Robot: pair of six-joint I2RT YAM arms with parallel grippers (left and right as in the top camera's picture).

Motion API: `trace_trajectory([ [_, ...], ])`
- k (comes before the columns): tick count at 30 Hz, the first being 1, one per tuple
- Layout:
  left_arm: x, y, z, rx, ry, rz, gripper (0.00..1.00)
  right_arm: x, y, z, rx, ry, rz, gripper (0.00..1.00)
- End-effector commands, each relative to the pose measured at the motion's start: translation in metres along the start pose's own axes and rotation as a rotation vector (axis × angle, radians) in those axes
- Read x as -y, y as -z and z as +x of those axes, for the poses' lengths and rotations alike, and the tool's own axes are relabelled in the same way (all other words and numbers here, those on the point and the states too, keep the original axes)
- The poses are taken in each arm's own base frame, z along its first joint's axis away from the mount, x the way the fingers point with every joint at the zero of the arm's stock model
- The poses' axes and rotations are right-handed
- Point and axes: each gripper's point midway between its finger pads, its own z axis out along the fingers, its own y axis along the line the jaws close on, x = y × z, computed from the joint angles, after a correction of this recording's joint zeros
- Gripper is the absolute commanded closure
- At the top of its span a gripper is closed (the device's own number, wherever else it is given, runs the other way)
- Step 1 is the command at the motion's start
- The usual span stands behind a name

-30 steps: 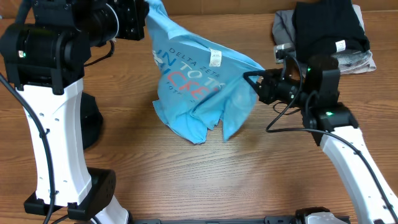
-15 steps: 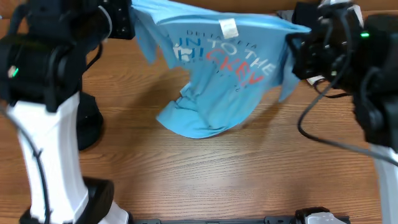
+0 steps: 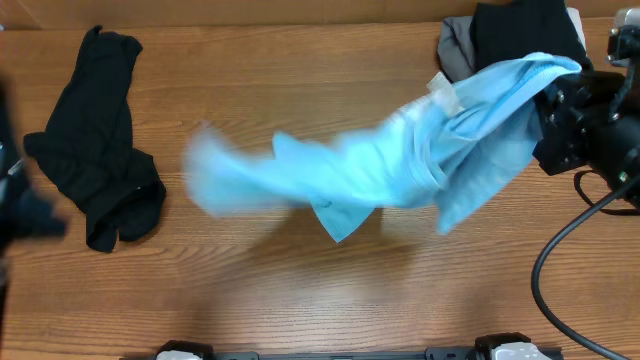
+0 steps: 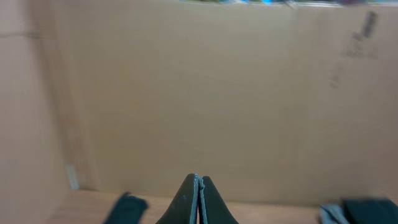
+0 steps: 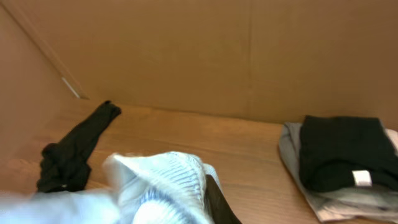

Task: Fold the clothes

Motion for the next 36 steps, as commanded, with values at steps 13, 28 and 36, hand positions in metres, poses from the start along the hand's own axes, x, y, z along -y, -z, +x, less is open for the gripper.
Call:
trace_trajectory([
  [13, 0.02, -0.1, 0.1, -0.416, -0.113, 0.019, 0.96, 0.024, -0.052, 0.018, -0.145, -0.021, 0.062, 0.96],
  [28, 0.104, -0.187, 0.264, -0.966, -0.165, 0.469, 0.96, 0.036, -0.097, 0.034, -0.246, -0.061, 0.067, 0.96],
  [36, 0.167, -0.206, 0.381, -1.25, -0.289, 0.633, 0.96, 0.057, -0.097, 0.033, -0.237, -0.117, 0.125, 0.96],
])
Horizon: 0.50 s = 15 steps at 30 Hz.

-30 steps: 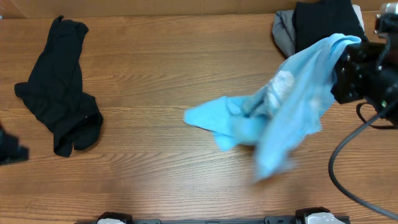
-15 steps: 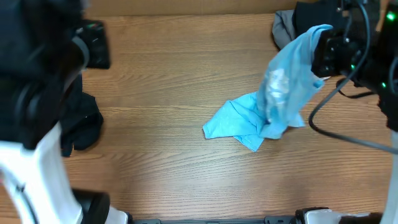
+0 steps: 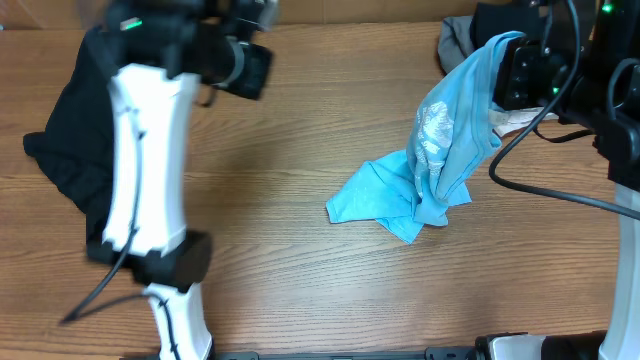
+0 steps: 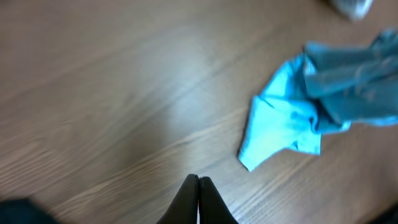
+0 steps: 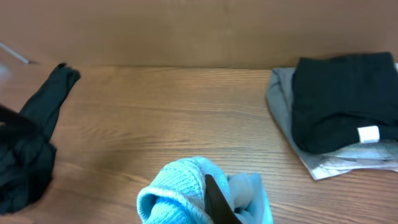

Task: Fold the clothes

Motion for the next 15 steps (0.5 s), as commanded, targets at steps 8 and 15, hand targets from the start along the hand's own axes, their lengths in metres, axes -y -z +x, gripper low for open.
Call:
trace_trajectory([
  [8, 0.079, -0.152, 0.035, -0.345, -0.259, 0.163, 0.95, 0.031, -0.003, -0.003, -0.007, -0.073, 0.065, 0.96],
  [15, 0.095, -0.22, 0.064, -0.481, -0.321, 0.199, 0.93, 0.032, -0.006, -0.003, -0.011, -0.074, 0.066, 0.96],
])
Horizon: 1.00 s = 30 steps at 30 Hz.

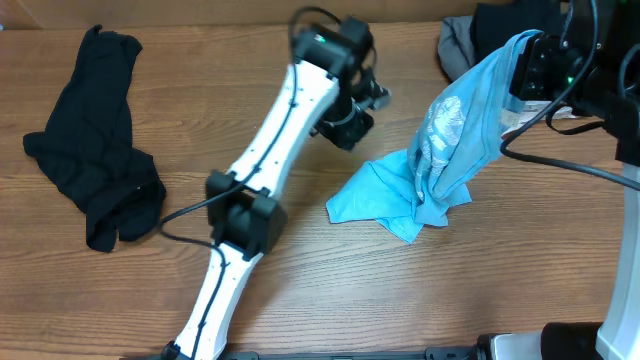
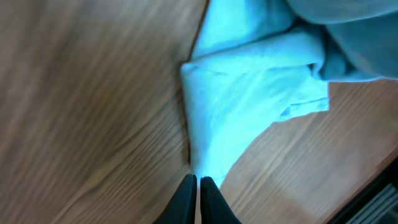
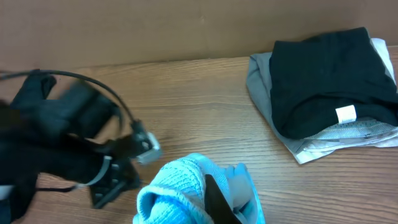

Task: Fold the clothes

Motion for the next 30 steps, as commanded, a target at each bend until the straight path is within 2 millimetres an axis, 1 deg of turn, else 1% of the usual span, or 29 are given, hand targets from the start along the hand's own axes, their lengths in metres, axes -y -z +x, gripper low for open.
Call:
trace_trajectory([
  [1, 0.0, -0.032, -0.003, -0.042, -0.053, 0.033, 0.92, 0.0, 0.008, -0.007, 0.032, -0.004, 0.0, 0.96],
  [4, 0.002, -0.051, -0.011, -0.037, -0.079, 0.053, 0.91, -0.001, 0.008, -0.007, 0.032, -0.004, -0.001, 0.96],
  [6, 0.006, -0.064, -0.016, -0.035, -0.135, 0.076, 0.83, -0.001, 0.008, -0.007, 0.033, -0.004, -0.001, 0.96],
  [10, 0.01, -0.074, -0.019, -0.033, -0.199, 0.083, 0.64, -0.001, 0.007, -0.007, 0.034, -0.003, 0.0, 0.96],
  [12, 0.009, -0.078, -0.023, -0.024, -0.205, 0.082, 0.57, -0.001, 0.007, -0.007, 0.033, -0.003, -0.001, 0.96],
  [17, 0.004, -0.09, -0.032, -0.001, -0.195, 0.076, 0.49, 0.001, 0.001, -0.007, 0.021, -0.006, 0.001, 0.96],
  [21, 0.003, -0.097, -0.039, 0.02, -0.186, 0.076, 0.45, 0.002, -0.006, -0.006, 0.005, -0.009, 0.002, 0.96],
  [22, 0.003, -0.098, -0.041, 0.028, -0.191, 0.073, 0.42, 0.003, -0.01, -0.005, -0.005, -0.011, 0.003, 0.96],
  [25, 0.003, -0.098, -0.043, 0.037, -0.227, 0.071, 0.37, 0.005, -0.017, -0.004, -0.02, -0.014, 0.005, 0.96],
  [28, 0.003, -0.098, -0.045, 0.044, -0.261, 0.068, 0.33, 0.005, -0.019, -0.004, -0.023, -0.015, 0.005, 0.96],
  [30, 0.003, -0.098, -0.047, 0.053, -0.275, 0.067, 0.32, 0.005, -0.018, -0.004, -0.02, -0.014, 0.005, 0.96],
])
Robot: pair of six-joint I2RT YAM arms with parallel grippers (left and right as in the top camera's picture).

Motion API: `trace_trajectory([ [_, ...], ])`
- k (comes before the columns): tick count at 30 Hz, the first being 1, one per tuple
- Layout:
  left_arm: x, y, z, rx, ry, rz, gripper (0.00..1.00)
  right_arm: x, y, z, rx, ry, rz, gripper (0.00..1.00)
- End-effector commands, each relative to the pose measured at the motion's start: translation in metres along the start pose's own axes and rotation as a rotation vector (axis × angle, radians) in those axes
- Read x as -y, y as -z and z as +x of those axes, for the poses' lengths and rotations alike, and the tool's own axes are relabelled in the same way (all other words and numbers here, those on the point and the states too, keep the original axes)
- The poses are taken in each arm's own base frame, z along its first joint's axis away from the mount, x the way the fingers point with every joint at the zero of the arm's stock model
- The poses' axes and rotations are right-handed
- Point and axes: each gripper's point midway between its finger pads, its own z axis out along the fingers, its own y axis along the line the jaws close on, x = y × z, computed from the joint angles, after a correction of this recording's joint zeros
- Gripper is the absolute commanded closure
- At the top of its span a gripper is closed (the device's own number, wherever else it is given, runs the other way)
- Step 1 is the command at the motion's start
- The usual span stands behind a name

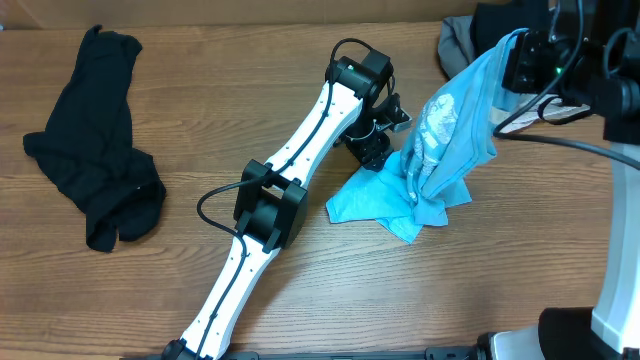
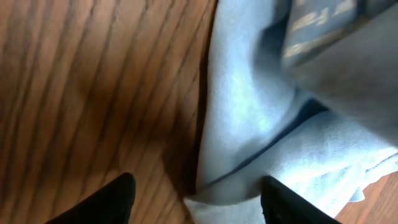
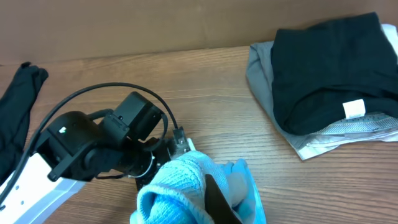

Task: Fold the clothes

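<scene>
A light blue shirt (image 1: pixel 450 130) hangs by its ribbed collar (image 3: pixel 180 180) from my right gripper (image 1: pixel 514 58), which is shut on it high at the right. The shirt's lower part lies crumpled on the wooden table (image 1: pixel 250 80). My left gripper (image 1: pixel 378 150) sits low at the left edge of that crumpled part. In the left wrist view it (image 2: pixel 198 208) is open, its dark fingers (image 2: pixel 118 199) spread wide, with a fold of blue cloth (image 2: pixel 249 124) between them. In the right wrist view, one dark finger of my right gripper (image 3: pixel 214 202) shows against the collar.
A loose black garment (image 1: pixel 95 140) lies at the far left of the table. A folded pile, black on grey and white (image 1: pixel 510 25), sits at the back right corner (image 3: pixel 329 81). A cardboard wall (image 3: pixel 155 25) closes the back. My left arm stretches diagonally across the middle of the table.
My left gripper, shut just above the shirt's lower edge before, is now open and down close on the cloth, slightly farther right. The right gripper still holds the collar up.
At first my right gripper held the shirt, stretched and blurred across the table, with the left arm off at the left edge. Then the shirt hung with its lower part on the table while the left arm stood at the far left of the table. The left gripper, shut, reached the crumpled part; now it is open.
</scene>
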Motion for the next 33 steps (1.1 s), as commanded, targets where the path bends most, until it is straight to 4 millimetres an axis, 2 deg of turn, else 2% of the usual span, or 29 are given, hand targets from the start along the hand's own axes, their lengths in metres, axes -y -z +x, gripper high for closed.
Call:
trace_trajectory([
  [1, 0.005, -0.006, -0.005, 0.015, -0.06, 0.021, 0.32, -0.001, 0.007, -0.008, 0.036, -0.002, -0.001, 0.96],
  [6, 0.017, -0.005, -0.011, 0.052, -0.108, 0.089, 0.41, -0.001, 0.008, -0.008, 0.036, -0.002, -0.001, 0.96],
  [9, 0.023, -0.005, -0.011, 0.056, -0.131, 0.112, 0.58, -0.001, 0.01, -0.01, 0.049, 0.001, -0.002, 0.96],
  [10, 0.024, -0.005, -0.01, 0.053, -0.138, 0.114, 0.61, -0.002, 0.012, -0.011, 0.056, 0.002, -0.003, 0.96],
  [14, 0.029, -0.007, -0.01, 0.043, -0.142, 0.119, 0.59, -0.005, 0.023, -0.017, 0.096, 0.01, -0.007, 0.96],
  [18, 0.03, -0.013, -0.005, 0.013, -0.151, 0.11, 0.44, -0.008, 0.036, -0.023, 0.133, 0.018, -0.011, 0.96],
  [22, 0.026, -0.024, 0.005, -0.034, -0.153, 0.09, 0.4, -0.009, 0.042, -0.024, 0.143, 0.02, -0.012, 0.96],
  [23, 0.024, -0.027, 0.009, -0.049, -0.15, 0.085, 0.42, -0.009, 0.042, -0.023, 0.14, 0.019, -0.011, 0.96],
  [25, 0.02, -0.033, 0.015, -0.077, -0.144, 0.071, 0.56, -0.009, 0.041, -0.022, 0.136, 0.018, -0.011, 0.96],
  [27, 0.015, -0.038, 0.023, -0.109, -0.139, 0.05, 0.76, -0.009, 0.041, -0.022, 0.134, 0.018, -0.011, 0.96],
  [28, 0.008, -0.038, 0.028, -0.139, -0.137, 0.013, 0.96, -0.009, 0.041, -0.022, 0.134, 0.018, -0.011, 0.96],
  [31, -0.009, -0.031, 0.035, -0.182, -0.103, -0.079, 0.96, -0.009, 0.041, -0.022, 0.134, 0.018, -0.011, 0.96],
  [33, -0.025, -0.016, 0.04, -0.211, -0.049, -0.179, 0.96, -0.009, 0.041, -0.022, 0.134, 0.018, -0.01, 0.96],
])
